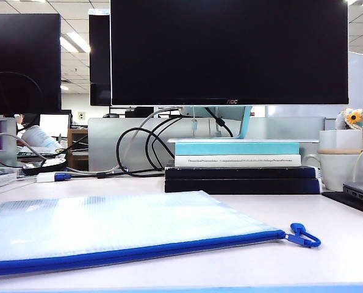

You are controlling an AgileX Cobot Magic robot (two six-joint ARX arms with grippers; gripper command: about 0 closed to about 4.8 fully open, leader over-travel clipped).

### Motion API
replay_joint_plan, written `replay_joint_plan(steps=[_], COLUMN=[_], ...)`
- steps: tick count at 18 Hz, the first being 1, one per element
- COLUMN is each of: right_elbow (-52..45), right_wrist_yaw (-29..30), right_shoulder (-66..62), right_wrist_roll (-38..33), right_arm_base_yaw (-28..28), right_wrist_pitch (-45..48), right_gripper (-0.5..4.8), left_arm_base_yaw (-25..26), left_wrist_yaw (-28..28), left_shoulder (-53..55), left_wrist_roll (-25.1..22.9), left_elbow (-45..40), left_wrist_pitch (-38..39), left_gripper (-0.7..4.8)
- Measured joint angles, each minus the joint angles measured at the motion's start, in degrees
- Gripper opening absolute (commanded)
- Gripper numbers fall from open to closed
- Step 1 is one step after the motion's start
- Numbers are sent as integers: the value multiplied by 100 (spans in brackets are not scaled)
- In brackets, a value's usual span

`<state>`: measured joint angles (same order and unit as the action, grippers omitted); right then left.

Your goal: Pick up the transparent plastic file bag with a blue zipper and close its zipper.

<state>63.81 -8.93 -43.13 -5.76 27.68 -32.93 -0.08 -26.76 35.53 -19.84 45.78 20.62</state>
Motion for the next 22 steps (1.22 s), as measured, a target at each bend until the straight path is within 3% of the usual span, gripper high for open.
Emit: replay_joint_plan(steps=[3, 5, 6, 7, 9, 12, 15, 18, 19, 21, 22], right_elbow=[-1327, -2094, -2409, -2730, -3161, -3552, -3836, -4468, -4704, -5346, -5523], right_wrist_yaw=[-227, -258, -245, -175, -144, -142, -136, -26, 138, 597, 485], right_shoulder=[1176, 1878, 2133, 2378, 2590, 3060, 3654, 4207, 4253, 4242, 4225], right_wrist_roll=[-24, -33, -33, -31, -33, -42, -39, -153, -236, -289, -402], right_arm_base_yaw=[-87, -214, -267, -330, -442, -675, -1075, -1410, -1434, -1432, -1429], right_wrist_pitch=[1209, 1947, 2319, 2583, 2730, 3053, 3215, 3239, 3276, 3547, 3694], right_gripper=[167, 112, 102, 102, -5, -4, -4, -4, -5, -5, -5], left_arm_base_yaw=[516, 732, 780, 776, 776, 776, 780, 782, 785, 782, 785], left_wrist_yaw=[-28, -299, -363, -365, -136, 332, 358, 822, 938, 1008, 1010], left_shoulder=[-299, -461, -605, -754, -990, -1596, -2673, -3491, -3519, -3519, -3519], left_wrist_roll=[149, 348, 664, 1161, 1698, 1958, 2035, 2284, 2358, 2583, 2634], left_elbow=[-402, -741, -1010, -1340, -1843, -2396, -2876, -3276, -3333, -3556, -3665], left_wrist_pitch=[-46, -225, -595, -1193, -1930, -1989, -2087, -1840, -1818, -1648, -1622], left_gripper=[272, 254, 206, 201, 201, 151, 149, 145, 114, 111, 110])
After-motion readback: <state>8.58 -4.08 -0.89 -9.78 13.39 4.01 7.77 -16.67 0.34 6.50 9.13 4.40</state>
